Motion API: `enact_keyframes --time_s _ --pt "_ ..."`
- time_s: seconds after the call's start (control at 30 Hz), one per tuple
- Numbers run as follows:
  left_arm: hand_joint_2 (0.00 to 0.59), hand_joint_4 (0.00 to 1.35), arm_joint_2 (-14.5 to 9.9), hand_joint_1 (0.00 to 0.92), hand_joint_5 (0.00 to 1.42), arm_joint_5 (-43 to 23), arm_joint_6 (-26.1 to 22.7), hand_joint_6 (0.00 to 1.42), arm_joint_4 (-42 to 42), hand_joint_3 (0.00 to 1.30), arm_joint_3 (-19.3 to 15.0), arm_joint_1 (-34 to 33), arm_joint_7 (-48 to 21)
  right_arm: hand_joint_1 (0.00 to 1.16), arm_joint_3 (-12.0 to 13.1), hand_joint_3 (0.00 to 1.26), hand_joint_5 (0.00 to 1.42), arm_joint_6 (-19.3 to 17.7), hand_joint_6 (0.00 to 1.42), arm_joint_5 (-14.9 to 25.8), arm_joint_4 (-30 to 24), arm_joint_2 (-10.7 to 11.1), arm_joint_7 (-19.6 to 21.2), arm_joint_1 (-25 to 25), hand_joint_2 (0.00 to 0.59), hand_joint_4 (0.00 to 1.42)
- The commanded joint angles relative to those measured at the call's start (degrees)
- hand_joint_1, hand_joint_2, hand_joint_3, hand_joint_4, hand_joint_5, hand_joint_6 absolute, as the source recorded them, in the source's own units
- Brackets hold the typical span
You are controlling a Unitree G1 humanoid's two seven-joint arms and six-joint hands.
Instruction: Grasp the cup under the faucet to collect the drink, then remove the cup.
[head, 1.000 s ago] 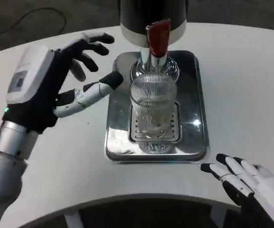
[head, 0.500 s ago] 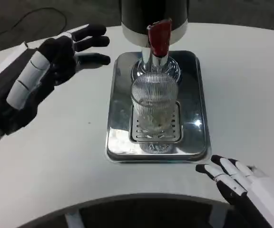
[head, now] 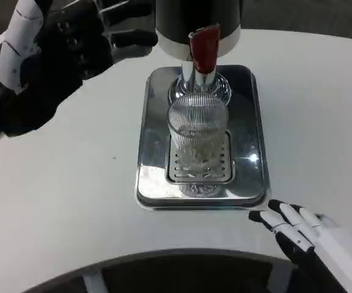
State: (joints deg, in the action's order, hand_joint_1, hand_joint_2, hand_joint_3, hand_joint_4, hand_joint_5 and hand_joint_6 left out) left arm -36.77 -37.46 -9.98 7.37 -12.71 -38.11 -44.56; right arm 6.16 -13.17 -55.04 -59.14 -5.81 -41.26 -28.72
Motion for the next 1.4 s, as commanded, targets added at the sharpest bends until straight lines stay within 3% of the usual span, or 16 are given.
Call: enact_keyframes --time_s 0.03,0.27,0.67,1.4 --pt "0.117 0.13 2.0 0.000 0.26 1.6 -1.2 0.18 0.8 0.18 0.0 -2.5 0.9 0.30 -0.2 0.11 0.00 -0.8 0.00 -0.3 -0.9 -1.2 1.3 -1.0 0.453 0.00" --pt "0.112 0.13 3.7 0.000 0.26 4.9 -1.6 0.18 3.7 0.18 1.0 -5.4 0.9 0.30 0.7 0.11 0.00 -1.3 0.00 0.3 -0.9 -1.2 1.8 -1.7 0.453 0.00" --pt "0.108 0.13 8.7 0.000 0.25 10.3 0.1 0.18 10.9 0.18 4.3 -11.2 0.1 0.30 1.5 0.11 0.00 -1.2 0.00 1.0 -0.9 -1.3 1.6 -2.0 0.453 0.00" --pt "0.104 0.15 14.1 0.000 0.26 15.8 2.4 0.19 18.6 0.20 6.9 -20.6 -1.8 0.30 -0.1 0.11 0.00 -0.3 0.00 0.6 -0.9 -1.8 1.7 -1.8 0.453 0.00"
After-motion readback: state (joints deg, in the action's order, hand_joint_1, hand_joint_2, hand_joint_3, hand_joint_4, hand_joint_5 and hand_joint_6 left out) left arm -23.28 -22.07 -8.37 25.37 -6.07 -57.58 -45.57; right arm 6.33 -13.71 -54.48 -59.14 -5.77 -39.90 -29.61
